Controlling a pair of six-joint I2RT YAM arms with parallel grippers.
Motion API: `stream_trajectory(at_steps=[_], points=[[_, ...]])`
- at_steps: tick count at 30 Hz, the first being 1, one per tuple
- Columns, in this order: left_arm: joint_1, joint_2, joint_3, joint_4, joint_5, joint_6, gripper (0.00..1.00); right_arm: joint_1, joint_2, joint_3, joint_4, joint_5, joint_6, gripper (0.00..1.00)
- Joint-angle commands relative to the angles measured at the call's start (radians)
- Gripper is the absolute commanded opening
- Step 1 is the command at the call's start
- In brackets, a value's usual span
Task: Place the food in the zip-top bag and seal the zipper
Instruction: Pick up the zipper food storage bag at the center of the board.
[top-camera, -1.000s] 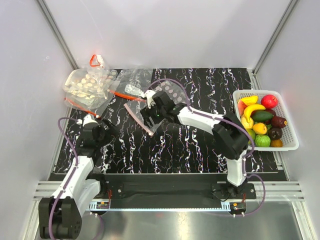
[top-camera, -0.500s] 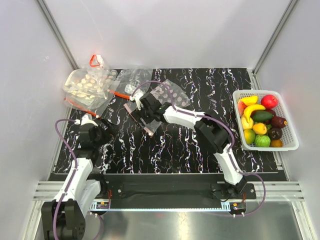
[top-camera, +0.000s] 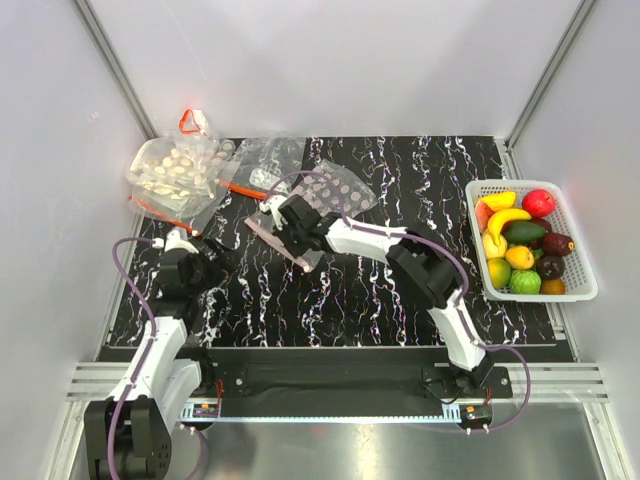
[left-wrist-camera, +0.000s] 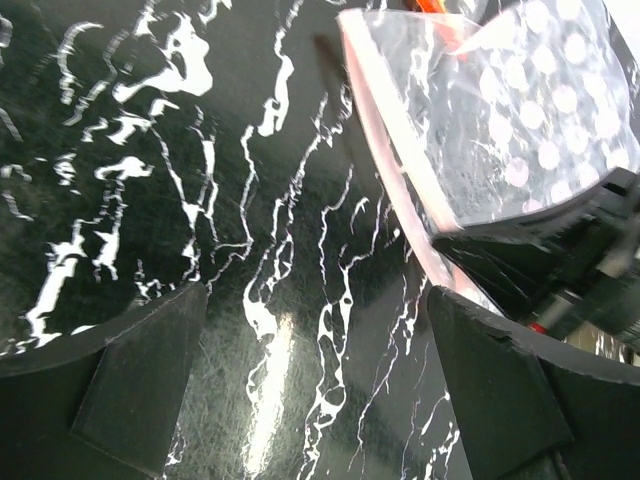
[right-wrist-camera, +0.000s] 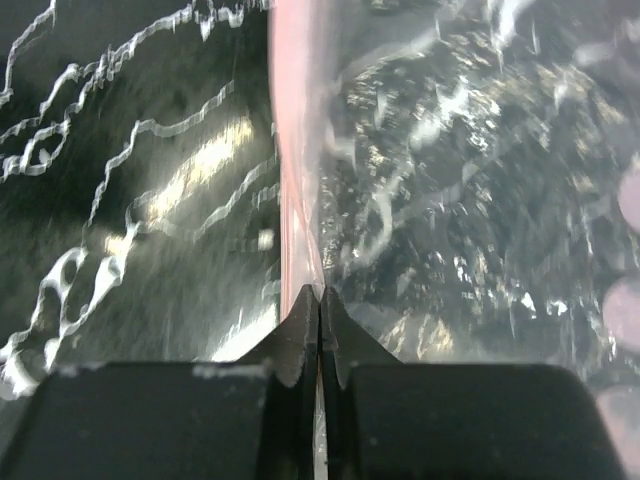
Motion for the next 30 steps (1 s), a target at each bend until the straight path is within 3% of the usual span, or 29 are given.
stream_trajectory(at_steps=[1, 8, 12, 21, 30], points=[[0.003, 0.011, -0.014, 0.109, 0.104, 0.022, 0.99, 0.005, -0.193, -0.079, 0.082, -0.009, 0.112, 0.00], [-0.014, 0.005, -0.050, 0.237, 0.238, 0.020, 0.98, -0.017, -0.373, -0.274, 0.222, -0.034, 0.347, 0.00], [-0.082, -0.014, -0.062, 0.319, 0.281, 0.017, 0.98, -0.017, -0.425, -0.350, 0.296, -0.069, 0.451, 0.00], [-0.198, -0.015, -0.046, 0.383, 0.268, 0.026, 0.97, -0.018, -0.495, -0.510, 0.466, -0.127, 0.559, 0.00], [-0.210, 0.037, -0.028, 0.372, 0.230, 0.040, 0.82, -0.017, -0.540, -0.559, 0.523, -0.186, 0.588, 0.00]])
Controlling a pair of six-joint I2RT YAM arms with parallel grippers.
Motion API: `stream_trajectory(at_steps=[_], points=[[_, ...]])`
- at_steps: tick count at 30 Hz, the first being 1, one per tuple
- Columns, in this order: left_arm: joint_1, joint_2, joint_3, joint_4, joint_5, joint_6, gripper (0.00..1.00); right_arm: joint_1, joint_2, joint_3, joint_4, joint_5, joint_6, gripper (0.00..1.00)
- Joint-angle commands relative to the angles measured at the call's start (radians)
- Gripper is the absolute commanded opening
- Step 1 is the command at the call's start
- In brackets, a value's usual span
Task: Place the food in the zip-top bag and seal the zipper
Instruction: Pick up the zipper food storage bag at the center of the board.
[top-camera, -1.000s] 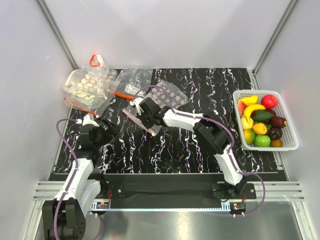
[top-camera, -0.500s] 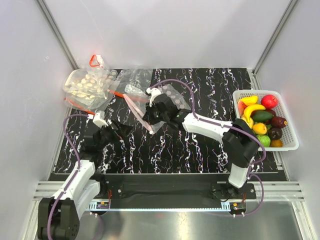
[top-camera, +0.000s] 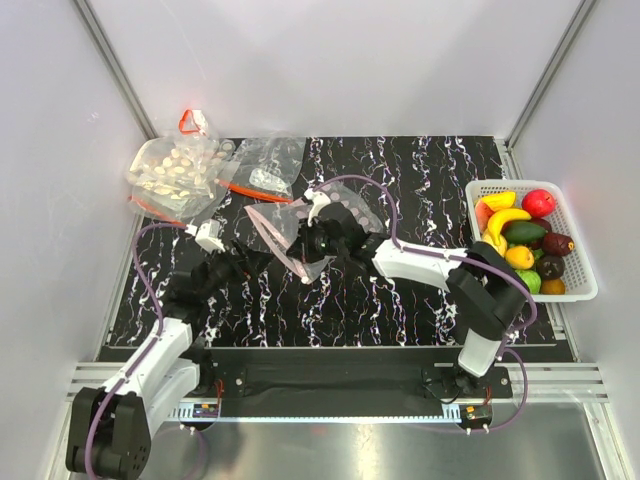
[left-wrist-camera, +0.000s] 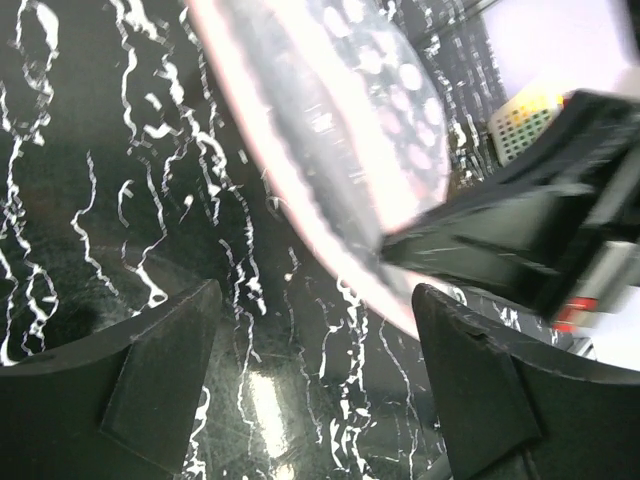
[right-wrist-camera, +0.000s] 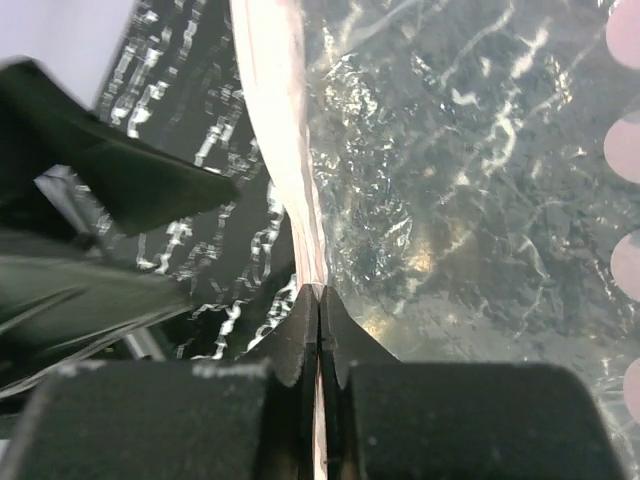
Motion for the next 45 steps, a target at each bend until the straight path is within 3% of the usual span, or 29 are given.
stream_trajectory(at_steps=[1, 7, 23, 27, 36, 37, 38, 40, 43, 45], points=[[-0.004, 0.025, 0.028, 0.056, -0.013, 0.021, 0.80, -0.002, -0.080, -0.006, 0.091, -0.028, 0.028, 0.00], [-0.004, 0.023, 0.025, 0.076, -0.007, 0.021, 0.73, -0.002, -0.107, -0.023, 0.094, -0.050, 0.033, 0.00], [-0.004, -0.014, 0.023, 0.072, -0.015, 0.033, 0.73, 0.044, -0.149, -0.054, 0.090, -0.067, -0.006, 0.00], [-0.004, 0.016, 0.028, 0.072, -0.009, 0.029, 0.66, 0.073, -0.173, -0.074, 0.119, -0.085, -0.036, 0.00], [-0.004, -0.027, 0.018, 0.063, -0.024, 0.038, 0.25, 0.113, -0.206, -0.110, 0.131, -0.079, -0.072, 0.02], [-0.004, -0.033, 0.018, 0.058, -0.026, 0.041, 0.22, 0.113, -0.207, -0.110, 0.122, -0.081, -0.075, 0.05], [-0.004, -0.041, 0.020, 0.053, -0.026, 0.048, 0.13, 0.115, -0.209, -0.109, 0.114, -0.082, -0.084, 0.09], [-0.004, -0.070, 0.021, 0.033, -0.019, 0.059, 0.00, 0.116, -0.218, -0.104, 0.073, -0.047, -0.099, 0.41], [-0.036, -0.128, 0.031, -0.028, -0.061, 0.079, 0.00, 0.119, -0.258, -0.069, -0.029, 0.017, -0.131, 0.62], [-0.070, -0.173, 0.072, -0.129, -0.160, 0.085, 0.00, 0.122, -0.288, -0.048, -0.089, 0.053, -0.165, 0.70]])
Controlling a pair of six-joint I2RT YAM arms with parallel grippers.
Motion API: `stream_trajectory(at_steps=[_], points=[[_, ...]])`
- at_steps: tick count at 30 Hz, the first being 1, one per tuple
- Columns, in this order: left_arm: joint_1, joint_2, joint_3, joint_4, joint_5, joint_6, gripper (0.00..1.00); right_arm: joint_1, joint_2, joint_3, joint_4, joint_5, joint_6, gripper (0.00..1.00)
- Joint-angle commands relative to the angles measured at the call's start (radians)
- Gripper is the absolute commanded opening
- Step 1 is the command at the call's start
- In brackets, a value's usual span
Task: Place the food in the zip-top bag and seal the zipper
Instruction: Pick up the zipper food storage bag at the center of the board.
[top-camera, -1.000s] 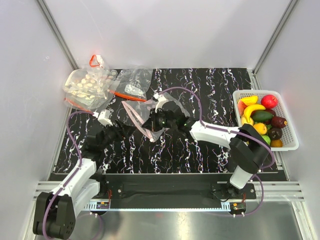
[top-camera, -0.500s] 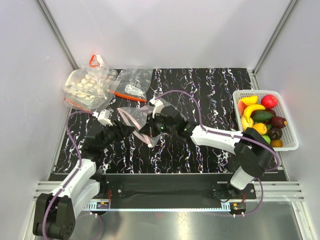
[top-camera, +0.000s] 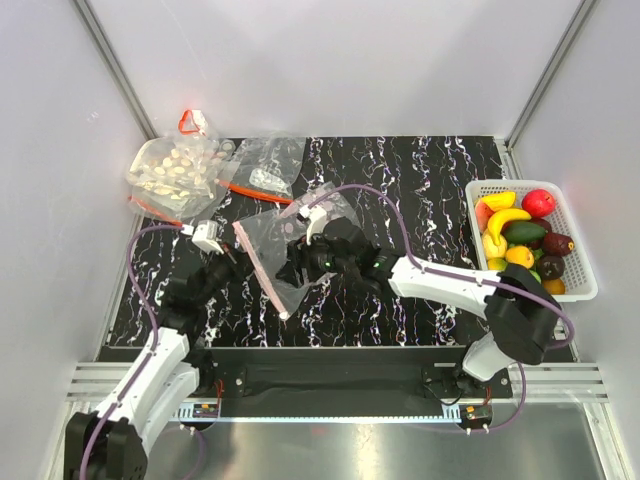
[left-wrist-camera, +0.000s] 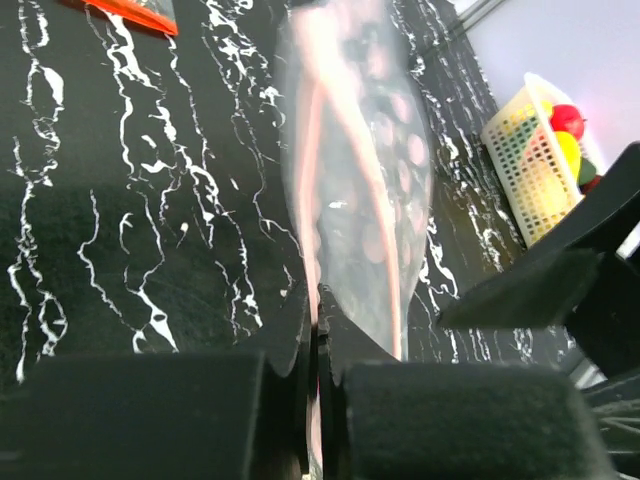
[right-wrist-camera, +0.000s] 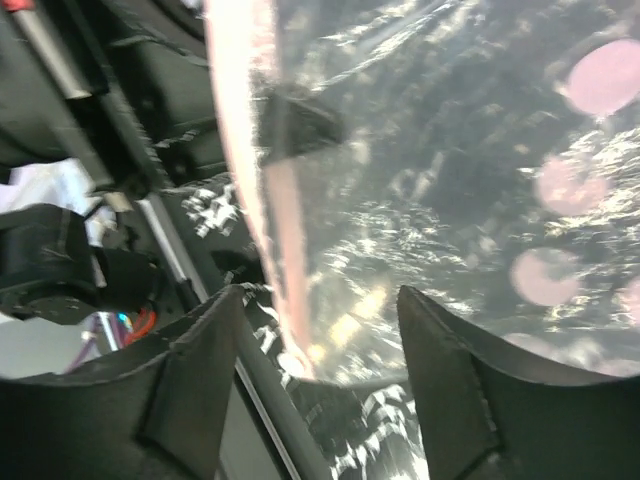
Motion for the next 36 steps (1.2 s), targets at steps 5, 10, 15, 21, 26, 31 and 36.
stream_trajectory(at_steps=[5, 10, 15, 21, 26, 31, 36], points=[[-0.144, -0.045, 0.239, -0.293, -0.299, 0.005, 0.00, 0.033, -0.159, 0.114, -0.234, 0.187, -0.129, 0.72], [-0.221, -0.016, 0.417, -0.461, -0.368, 0.018, 0.00, 0.042, -0.208, 0.121, -0.247, 0.192, -0.127, 0.68], [-0.281, -0.033, 0.551, -0.620, -0.504, 0.040, 0.00, 0.045, -0.171, 0.153, -0.268, 0.317, -0.114, 0.55], [-0.322, 0.029, 0.712, -0.806, -0.635, 0.095, 0.00, 0.042, -0.074, 0.192, -0.209, 0.307, -0.075, 0.51], [-0.331, 0.170, 0.844, -0.968, -0.724, 0.160, 0.00, 0.043, -0.111, 0.147, -0.175, 0.304, -0.017, 0.52], [-0.351, 0.283, 0.899, -1.019, -0.734, 0.189, 0.00, 0.042, -0.207, 0.080, -0.173, 0.367, 0.001, 0.53], [-0.371, 0.356, 0.895, -1.004, -0.689, 0.189, 0.00, 0.036, -0.272, 0.019, -0.175, 0.379, 0.011, 0.70]])
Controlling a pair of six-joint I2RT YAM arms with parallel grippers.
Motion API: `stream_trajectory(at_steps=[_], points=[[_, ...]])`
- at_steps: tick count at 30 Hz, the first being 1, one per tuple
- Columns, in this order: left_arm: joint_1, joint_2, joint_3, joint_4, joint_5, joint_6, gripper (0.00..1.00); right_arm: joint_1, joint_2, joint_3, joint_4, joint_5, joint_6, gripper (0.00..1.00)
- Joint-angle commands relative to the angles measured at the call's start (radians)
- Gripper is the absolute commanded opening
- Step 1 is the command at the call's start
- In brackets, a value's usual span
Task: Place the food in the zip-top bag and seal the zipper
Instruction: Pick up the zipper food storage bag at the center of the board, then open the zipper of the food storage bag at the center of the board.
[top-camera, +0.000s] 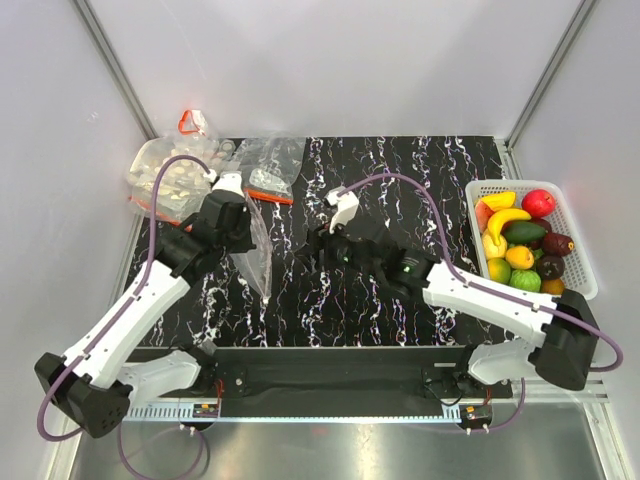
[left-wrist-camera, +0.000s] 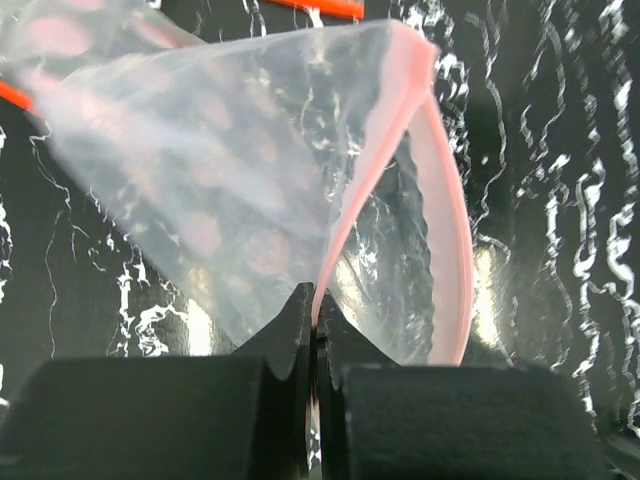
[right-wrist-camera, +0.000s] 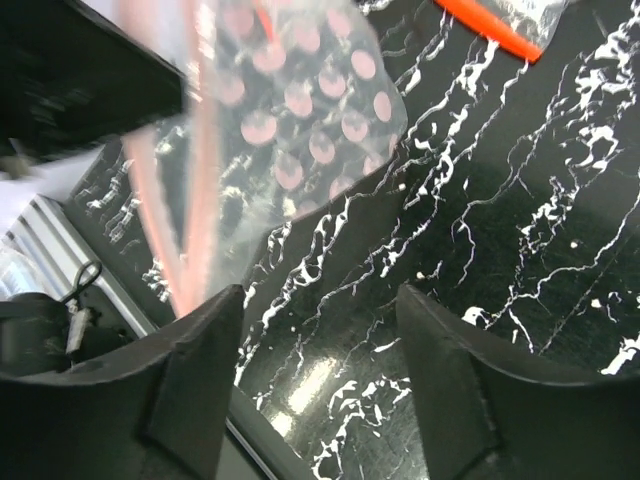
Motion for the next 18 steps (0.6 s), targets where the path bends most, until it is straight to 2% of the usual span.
stream_trajectory(at_steps=[1, 8, 13, 18], points=[[-0.014, 0.008, 0.028, 0.001, 0.003, 0.020, 0.00, -0.002, -0.059, -0.026, 0.077, 0.034, 0.014, 0.72], [-0.059, 0.023, 0.013, 0.053, 0.043, -0.003, 0.00, -0.006, -0.012, 0.004, 0.116, -0.037, 0.016, 0.71], [-0.099, 0.043, 0.027, 0.066, 0.033, -0.016, 0.00, -0.005, 0.059, 0.090, 0.101, -0.066, 0.005, 0.67], [-0.123, 0.046, 0.039, 0.067, 0.023, -0.020, 0.00, -0.006, 0.115, 0.153, 0.085, -0.113, 0.007, 0.67]])
